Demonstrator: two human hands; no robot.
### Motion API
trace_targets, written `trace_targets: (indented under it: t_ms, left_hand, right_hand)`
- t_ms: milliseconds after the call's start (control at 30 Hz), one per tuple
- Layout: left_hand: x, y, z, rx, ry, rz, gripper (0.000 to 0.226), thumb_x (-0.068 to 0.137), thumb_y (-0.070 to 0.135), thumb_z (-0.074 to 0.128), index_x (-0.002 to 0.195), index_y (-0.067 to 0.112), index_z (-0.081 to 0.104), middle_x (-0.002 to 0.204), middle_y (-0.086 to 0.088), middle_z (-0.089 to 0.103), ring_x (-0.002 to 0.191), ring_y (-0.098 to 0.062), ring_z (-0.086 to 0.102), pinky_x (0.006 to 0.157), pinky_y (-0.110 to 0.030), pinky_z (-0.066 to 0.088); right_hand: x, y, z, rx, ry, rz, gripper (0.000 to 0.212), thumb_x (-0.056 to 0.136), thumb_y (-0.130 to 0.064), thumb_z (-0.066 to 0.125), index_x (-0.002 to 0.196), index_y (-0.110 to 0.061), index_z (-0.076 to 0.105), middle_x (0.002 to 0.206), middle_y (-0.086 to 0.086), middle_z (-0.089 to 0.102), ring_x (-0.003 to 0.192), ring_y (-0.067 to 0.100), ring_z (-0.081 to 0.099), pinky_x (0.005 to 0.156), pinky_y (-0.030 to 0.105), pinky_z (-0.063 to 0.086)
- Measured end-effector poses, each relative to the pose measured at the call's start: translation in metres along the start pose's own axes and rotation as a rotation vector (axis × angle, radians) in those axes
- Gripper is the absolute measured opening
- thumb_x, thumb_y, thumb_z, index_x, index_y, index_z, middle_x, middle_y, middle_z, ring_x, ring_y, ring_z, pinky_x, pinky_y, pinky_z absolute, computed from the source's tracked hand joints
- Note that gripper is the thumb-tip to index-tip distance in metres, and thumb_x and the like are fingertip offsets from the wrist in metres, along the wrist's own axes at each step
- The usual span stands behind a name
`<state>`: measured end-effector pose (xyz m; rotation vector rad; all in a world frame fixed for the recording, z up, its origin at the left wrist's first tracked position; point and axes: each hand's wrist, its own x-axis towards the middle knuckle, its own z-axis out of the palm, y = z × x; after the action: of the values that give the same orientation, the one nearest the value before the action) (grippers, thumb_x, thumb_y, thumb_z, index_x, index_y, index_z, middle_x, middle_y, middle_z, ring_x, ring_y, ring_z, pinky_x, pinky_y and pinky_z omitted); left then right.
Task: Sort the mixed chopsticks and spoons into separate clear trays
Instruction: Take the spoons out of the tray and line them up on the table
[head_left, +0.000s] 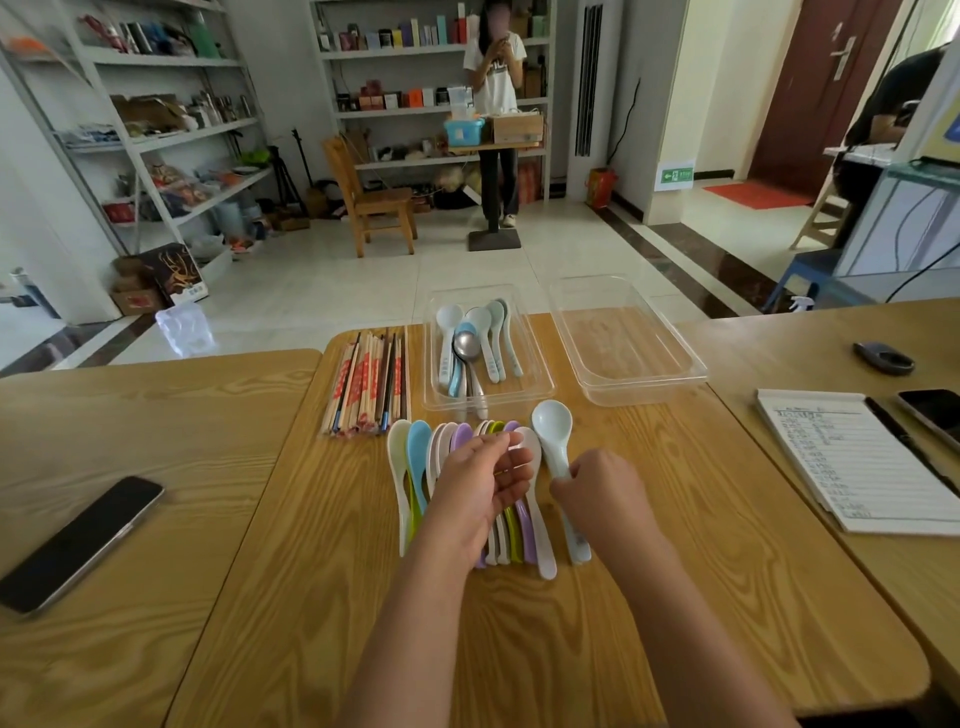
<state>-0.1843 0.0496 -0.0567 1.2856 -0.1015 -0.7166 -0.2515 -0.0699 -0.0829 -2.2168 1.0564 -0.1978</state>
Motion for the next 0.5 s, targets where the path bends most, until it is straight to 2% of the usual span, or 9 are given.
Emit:
trace_targets:
  t_ms: [267, 367, 500]
  left_hand:
    - [-0.0012, -0.0010, 0.0005, 0.004, -0.002, -0.012, 0.023, 0.101, 0.019, 0.052, 0.112, 0.005, 0.067, 0.092, -0.011, 0.072, 0.080, -0.018, 0.069, 0.070, -0.028, 0.056]
    - [-0.0023, 0.0003, 0.0003, 0.005, -0.002, -0.010, 0.022, 0.101, 0.019, 0.052, 0.112, 0.006, 0.067, 0.093, -0.011, 0.072, 0.080, -0.018, 0.068, 0.070, -0.027, 0.057]
    - [-0.0012, 0.0022, -0.0009, 0.000, -0.004, -0.008, 0.023, 0.101, 0.019, 0.051, 0.113, 0.006, 0.066, 0.092, -0.010, 0.072, 0.078, -0.017, 0.068, 0.069, -0.026, 0.057]
  right_hand:
    - [0.0007, 0.0023, -0.0027, 0.009, -0.007, -0.004, 0.015, 0.088, -0.024, 0.062, 0.085, -0.009, 0.061, 0.072, 0.002, 0.060, 0.057, 0.015, 0.053, 0.046, 0.024, 0.037]
    - [-0.0018, 0.0007, -0.0059, -0.006, 0.006, -0.033, 0.020, 0.090, -0.030, 0.063, 0.093, -0.010, 0.061, 0.079, 0.002, 0.062, 0.064, 0.016, 0.057, 0.050, 0.024, 0.040]
    - [-0.0014, -0.0022, -0.0081, -0.007, 0.027, -0.050, 0.024, 0.091, -0.031, 0.063, 0.094, -0.007, 0.064, 0.078, 0.006, 0.066, 0.062, 0.015, 0.054, 0.051, 0.026, 0.040]
